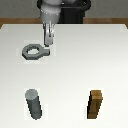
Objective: Put the loop with the handle onto the peg.
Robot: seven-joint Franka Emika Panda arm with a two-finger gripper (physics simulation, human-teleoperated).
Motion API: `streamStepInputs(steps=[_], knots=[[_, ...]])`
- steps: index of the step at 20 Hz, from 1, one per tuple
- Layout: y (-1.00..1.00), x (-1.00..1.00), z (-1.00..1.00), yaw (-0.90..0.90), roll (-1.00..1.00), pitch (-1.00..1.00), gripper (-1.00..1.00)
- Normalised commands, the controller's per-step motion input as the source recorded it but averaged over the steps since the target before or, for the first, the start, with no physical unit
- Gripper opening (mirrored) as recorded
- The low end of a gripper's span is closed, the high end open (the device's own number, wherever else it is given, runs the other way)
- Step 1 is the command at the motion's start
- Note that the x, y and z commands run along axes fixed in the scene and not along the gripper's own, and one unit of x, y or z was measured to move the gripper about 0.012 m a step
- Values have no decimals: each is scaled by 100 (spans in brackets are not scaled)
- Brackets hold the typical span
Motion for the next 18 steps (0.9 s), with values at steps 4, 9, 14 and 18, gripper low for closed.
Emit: streamStepInputs(steps=[4,9,14,18], knots=[[0,25,0,0,0,0,100],[0,0,0,0,0,0,100],[0,20,0,0,0,0,100],[-25,0,0,0,0,0,100]])
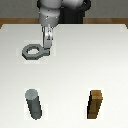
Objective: Put the loop with the handle onto the peg.
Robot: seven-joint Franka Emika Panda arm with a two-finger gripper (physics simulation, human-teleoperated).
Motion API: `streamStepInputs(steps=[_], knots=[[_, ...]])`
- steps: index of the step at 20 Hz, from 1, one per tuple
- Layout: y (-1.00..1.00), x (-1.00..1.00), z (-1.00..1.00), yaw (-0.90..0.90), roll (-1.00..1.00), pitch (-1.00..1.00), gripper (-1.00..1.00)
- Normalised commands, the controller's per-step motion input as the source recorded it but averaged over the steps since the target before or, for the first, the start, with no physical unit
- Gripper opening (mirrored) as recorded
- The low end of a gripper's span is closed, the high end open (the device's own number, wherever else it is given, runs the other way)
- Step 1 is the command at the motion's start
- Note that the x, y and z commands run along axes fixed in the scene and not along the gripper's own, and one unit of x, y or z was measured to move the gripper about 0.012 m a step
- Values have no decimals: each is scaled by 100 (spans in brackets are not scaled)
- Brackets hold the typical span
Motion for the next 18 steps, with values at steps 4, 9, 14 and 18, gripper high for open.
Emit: streamStepInputs(steps=[4,9,14,18], knots=[[0,0,0,0,0,0,100],[20,20,0,0,0,0,100],[0,0,-20,0,0,0,100],[0,0,-50,0,0,0,100]])
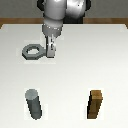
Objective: Put the loop with the handle onto the peg.
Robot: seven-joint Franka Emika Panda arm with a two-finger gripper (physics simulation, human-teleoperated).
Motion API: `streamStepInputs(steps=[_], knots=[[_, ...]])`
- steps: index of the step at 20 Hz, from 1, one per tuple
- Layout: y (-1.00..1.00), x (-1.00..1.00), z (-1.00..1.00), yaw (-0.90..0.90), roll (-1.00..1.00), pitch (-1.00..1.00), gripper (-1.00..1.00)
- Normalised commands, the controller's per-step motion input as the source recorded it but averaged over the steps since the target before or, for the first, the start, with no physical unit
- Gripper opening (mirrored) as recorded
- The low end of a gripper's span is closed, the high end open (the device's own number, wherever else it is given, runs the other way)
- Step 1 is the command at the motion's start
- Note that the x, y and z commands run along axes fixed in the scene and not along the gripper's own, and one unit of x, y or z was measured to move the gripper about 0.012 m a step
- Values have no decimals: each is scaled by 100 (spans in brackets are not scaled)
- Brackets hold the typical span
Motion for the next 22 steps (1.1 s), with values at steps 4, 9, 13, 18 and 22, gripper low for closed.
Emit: streamStepInputs(steps=[4,9,13,18,22], knots=[[-25,0,-25,0,0,0,100],[0,0,0,0,0,0,100],[0,0,0,0,0,0,-100],[0,0,0,0,0,0,-100],[0,0,25,0,0,0,-100]])
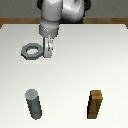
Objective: Put the loop with the handle onto the peg.
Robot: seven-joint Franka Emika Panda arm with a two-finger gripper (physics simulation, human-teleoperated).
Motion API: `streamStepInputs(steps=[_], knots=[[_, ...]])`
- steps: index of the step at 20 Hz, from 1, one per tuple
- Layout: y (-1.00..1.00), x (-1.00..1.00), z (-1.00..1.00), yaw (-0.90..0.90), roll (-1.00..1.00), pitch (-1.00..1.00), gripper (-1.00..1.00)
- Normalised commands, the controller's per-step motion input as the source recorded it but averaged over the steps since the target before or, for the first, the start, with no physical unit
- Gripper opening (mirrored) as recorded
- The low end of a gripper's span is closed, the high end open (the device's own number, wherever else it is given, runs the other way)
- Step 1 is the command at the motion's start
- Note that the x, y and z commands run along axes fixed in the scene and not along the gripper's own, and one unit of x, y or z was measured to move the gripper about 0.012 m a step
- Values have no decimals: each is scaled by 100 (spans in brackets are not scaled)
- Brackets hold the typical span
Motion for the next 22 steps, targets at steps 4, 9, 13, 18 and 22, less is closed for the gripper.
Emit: streamStepInputs(steps=[4,9,13,18,22], knots=[[0,0,75,0,0,0,-100],[0,0,100,0,0,0,-100],[0,0,0,4,0,0,-100],[0,0,0,75,0,0,-100],[0,0,0,81,0,0,-100]])
